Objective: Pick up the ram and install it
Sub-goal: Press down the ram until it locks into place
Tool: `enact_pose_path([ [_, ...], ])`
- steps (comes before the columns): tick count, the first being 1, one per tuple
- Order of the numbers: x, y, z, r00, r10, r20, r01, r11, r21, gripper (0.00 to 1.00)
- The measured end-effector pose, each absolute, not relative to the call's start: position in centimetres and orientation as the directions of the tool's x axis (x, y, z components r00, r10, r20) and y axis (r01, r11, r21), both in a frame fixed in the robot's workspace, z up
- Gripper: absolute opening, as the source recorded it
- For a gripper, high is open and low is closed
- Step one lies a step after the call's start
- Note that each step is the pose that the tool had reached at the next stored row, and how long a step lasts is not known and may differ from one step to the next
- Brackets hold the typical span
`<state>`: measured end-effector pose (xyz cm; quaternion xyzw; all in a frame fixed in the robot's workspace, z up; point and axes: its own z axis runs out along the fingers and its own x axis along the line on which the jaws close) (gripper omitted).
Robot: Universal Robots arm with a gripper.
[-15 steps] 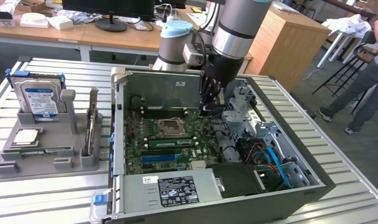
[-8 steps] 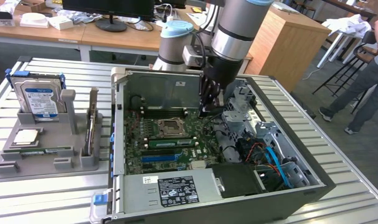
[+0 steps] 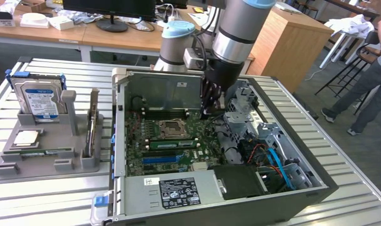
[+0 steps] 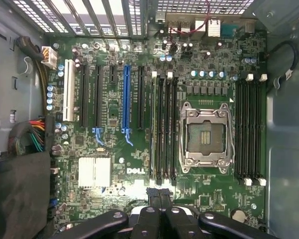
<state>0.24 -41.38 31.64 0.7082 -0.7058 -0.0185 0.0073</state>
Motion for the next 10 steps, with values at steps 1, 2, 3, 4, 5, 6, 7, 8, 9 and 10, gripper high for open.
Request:
enact_pose_path([
  [1,0.24,-41.37,31.57,0.003,-1.000,-0.016,-0.999,-0.004,0.037,0.10],
  [2,0.24,-41.37,31.50,0.003,-1.000,-0.016,-0.999,-0.004,0.036,0.10],
  [3,0.24,-41.37,31.43,0.003,-1.000,-0.016,-0.999,-0.004,0.036,0.10],
  [4,0.24,-41.37,31.37,0.003,-1.000,-0.016,-0.999,-0.004,0.036,0.10],
  [5,0.24,-41.37,31.31,0.003,-1.000,-0.016,-0.999,-0.004,0.036,0.10],
  [6,0.24,-41.38,31.25,0.003,-1.000,-0.016,-0.999,-0.004,0.036,0.10],
  [7,0.24,-41.38,31.18,0.003,-1.000,-0.016,-0.999,-0.004,0.036,0.10],
  [8,0.24,-41.37,31.12,0.003,-1.000,-0.016,-0.999,-0.004,0.036,0.10],
  [9,0.24,-41.38,31.05,0.003,-1.000,-0.016,-0.999,-0.004,0.036,0.10],
  [10,0.24,-41.38,30.97,0.003,-1.000,-0.016,-0.999,-0.004,0.036,0.10],
])
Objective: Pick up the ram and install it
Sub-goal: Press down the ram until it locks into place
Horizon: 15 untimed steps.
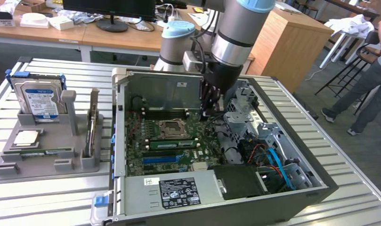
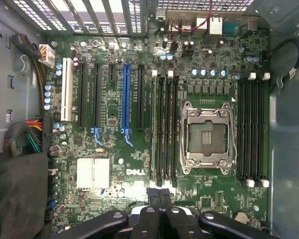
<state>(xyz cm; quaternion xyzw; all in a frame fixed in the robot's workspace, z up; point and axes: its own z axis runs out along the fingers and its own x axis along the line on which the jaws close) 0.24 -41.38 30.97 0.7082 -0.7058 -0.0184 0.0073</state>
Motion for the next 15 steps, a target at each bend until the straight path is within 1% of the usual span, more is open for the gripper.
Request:
enact_pose_path([
  [15,0.25,-41.37,29.90,0.003,-1.000,-0.016,-0.999,-0.004,0.034,0.10],
])
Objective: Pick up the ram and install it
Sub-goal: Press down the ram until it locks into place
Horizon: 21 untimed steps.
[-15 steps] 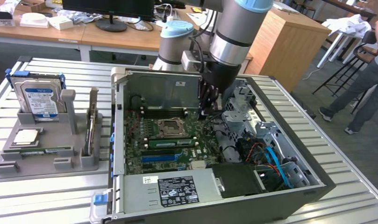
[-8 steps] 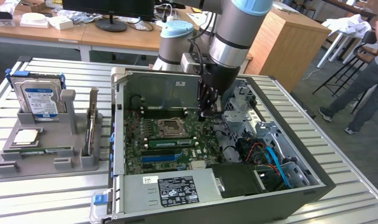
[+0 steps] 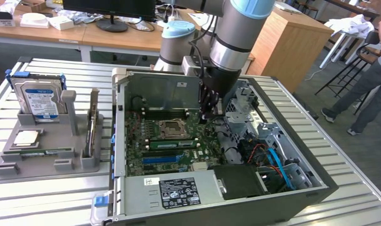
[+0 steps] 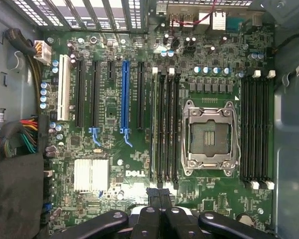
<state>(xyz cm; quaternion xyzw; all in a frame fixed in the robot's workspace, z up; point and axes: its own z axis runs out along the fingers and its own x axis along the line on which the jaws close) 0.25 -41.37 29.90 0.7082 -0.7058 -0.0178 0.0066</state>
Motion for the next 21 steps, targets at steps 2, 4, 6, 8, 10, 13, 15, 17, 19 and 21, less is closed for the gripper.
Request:
enact_pose_path([
  [2,0.2,-41.4,29.8,0.003,-1.000,-0.016,-0.999,-0.004,0.034,0.10],
  [4,0.2,-41.4,29.6,0.003,-1.000,-0.016,-0.999,-0.004,0.034,0.10],
  [6,0.2,-41.4,29.5,0.003,-1.000,-0.016,-0.999,-0.004,0.034,0.10],
  [8,0.2,-41.4,29.4,0.003,-1.000,-0.016,-0.999,-0.004,0.033,0.10],
  [10,0.2,-41.4,29.2,0.003,-1.000,-0.016,-0.999,-0.004,0.033,0.10],
  [13,0.2,-41.4,29.0,0.003,-1.000,-0.016,-0.999,-0.004,0.033,0.10],
  [15,0.2,-41.4,28.9,0.003,-1.000,-0.016,-0.999,-0.004,0.033,0.10],
  [17,0.2,-41.4,28.8,0.003,-1.000,-0.016,-0.999,-0.004,0.033,0.10],
  [19,0.2,-41.4,28.6,0.003,-1.000,-0.016,-0.999,-0.004,0.033,0.10],
  [21,0.2,-41.4,28.5,0.003,-1.000,-0.016,-0.999,-0.004,0.033,0.10],
])
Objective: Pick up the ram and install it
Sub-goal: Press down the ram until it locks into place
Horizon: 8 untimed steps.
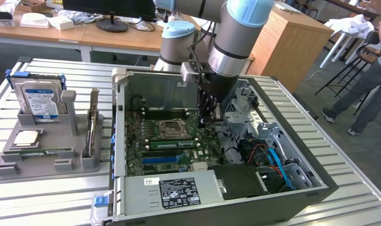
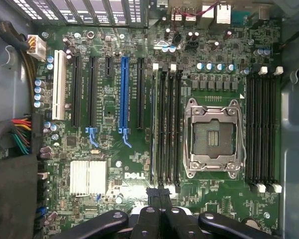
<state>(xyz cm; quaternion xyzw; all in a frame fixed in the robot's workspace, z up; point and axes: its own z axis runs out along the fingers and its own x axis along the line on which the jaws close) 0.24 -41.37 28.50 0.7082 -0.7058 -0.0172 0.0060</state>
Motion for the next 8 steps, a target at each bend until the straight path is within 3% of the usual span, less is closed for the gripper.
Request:
enact_pose_path([
  [8,0.24,-41.38,27.81,0.003,-1.000,-0.016,-0.999,-0.004,0.033,0.10],
])
